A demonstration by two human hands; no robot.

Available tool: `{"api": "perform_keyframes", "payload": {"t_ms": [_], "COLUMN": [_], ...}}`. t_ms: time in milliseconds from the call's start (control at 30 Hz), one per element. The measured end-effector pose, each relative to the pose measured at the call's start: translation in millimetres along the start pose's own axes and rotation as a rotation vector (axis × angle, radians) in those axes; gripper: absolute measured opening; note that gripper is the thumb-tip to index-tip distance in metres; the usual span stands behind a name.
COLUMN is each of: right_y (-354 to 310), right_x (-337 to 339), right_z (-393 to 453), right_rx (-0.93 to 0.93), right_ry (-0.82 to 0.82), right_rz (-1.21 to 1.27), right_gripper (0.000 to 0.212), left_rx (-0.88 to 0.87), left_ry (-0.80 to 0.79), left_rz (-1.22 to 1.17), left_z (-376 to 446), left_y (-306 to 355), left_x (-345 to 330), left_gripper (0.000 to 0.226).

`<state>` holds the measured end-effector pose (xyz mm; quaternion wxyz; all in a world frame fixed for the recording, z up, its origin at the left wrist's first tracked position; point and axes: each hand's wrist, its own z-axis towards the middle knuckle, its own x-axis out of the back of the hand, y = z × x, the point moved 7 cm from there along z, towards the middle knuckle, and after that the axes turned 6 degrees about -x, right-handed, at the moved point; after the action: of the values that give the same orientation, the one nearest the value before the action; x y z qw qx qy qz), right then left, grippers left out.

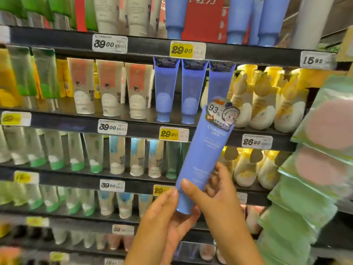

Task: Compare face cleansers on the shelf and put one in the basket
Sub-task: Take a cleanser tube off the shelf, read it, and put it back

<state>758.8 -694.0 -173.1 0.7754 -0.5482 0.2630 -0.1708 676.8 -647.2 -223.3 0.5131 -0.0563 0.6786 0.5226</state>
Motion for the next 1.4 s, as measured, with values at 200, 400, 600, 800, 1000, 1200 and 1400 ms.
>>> {"api": "perform_keyframes", "payload": {"t_ms": [200, 400, 600, 800, 1000, 1200, 1400], "right_y": [20, 27, 42, 59, 71, 73, 67], "right_x": [-4, -9, -15, -42, -65, -77, -84], "right_z": [-22, -28, -19, -15, -16, -16, -19], "right_rx": [-0.087, -0.118, -0.151, -0.153, -0.167, -0.158, -0.142], "right_ry": [-0.022, -0.006, 0.128, 0.182, 0.194, 0.2, 0.1], "right_rz": [-0.002, 0.042, 0.063, 0.1, 0.124, 0.201, 0.161], "right_gripper": [0.06, 0.046, 0.045, 0.042, 0.044, 0.042, 0.041], "left_rx": [0.061, 0.083, 0.144, 0.173, 0.191, 0.283, 0.192], "left_ry": [0.015, 0.091, 0.073, 0.106, 0.126, 0.092, 0.059], "left_rz": [-0.021, -0.053, -0.081, -0.084, -0.11, -0.153, -0.148], "left_z": [-25, -30, -26, -27, -29, -35, -34], "left_y": [-7, -4, 9, 30, 45, 50, 58], "left_x": [13, 35, 49, 76, 92, 93, 96], "left_gripper": [0.041, 0.039, 0.046, 0.042, 0.037, 0.039, 0.031]}}
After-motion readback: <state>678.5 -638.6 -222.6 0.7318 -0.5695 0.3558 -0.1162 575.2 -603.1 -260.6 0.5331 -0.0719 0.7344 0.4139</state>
